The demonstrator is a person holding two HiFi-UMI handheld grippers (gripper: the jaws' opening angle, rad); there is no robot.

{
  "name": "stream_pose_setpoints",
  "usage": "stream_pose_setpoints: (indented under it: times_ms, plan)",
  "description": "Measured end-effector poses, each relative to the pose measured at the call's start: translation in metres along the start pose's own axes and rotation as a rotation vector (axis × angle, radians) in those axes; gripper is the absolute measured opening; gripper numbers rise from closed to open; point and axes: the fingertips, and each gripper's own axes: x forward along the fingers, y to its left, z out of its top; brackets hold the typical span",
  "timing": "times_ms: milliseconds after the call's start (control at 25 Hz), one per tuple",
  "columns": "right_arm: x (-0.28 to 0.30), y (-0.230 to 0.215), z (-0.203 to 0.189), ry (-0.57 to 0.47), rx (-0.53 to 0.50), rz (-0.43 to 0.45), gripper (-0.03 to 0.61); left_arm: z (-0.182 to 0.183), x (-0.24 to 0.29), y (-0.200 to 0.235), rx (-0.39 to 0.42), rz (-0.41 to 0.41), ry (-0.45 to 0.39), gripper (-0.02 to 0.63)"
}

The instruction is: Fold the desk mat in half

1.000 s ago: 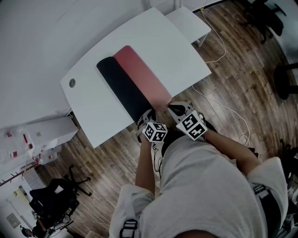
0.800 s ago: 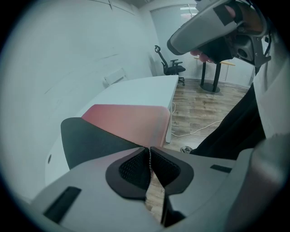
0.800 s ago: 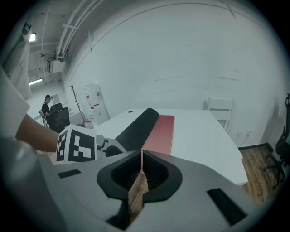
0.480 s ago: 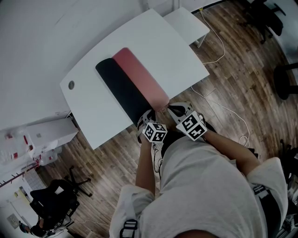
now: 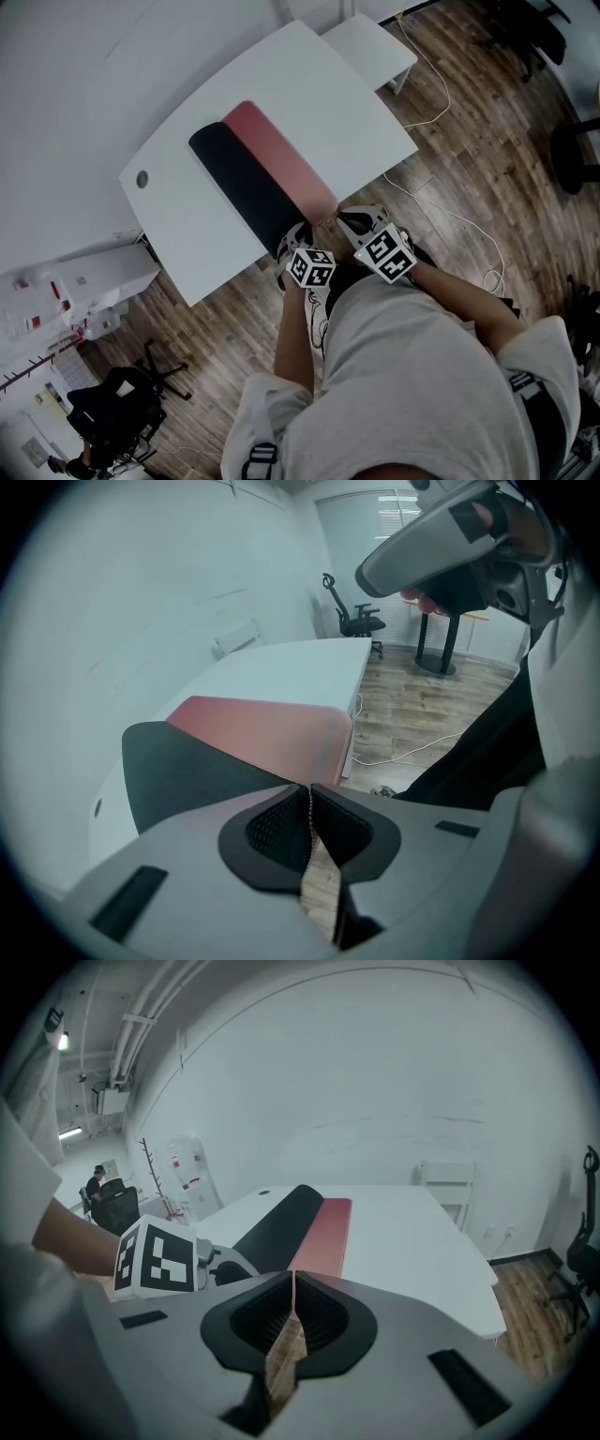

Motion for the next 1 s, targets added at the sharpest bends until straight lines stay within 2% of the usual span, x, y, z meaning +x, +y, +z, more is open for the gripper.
stream_pose_setpoints:
  times_ms: [1000]
  plan:
    - [0.0023, -0.0084, 0.0045, 0.009, -0.005, -0.032, 0.042, 0.0062, 0.0016, -0.0009, -0.045, -0.057, -0.026, 0.043]
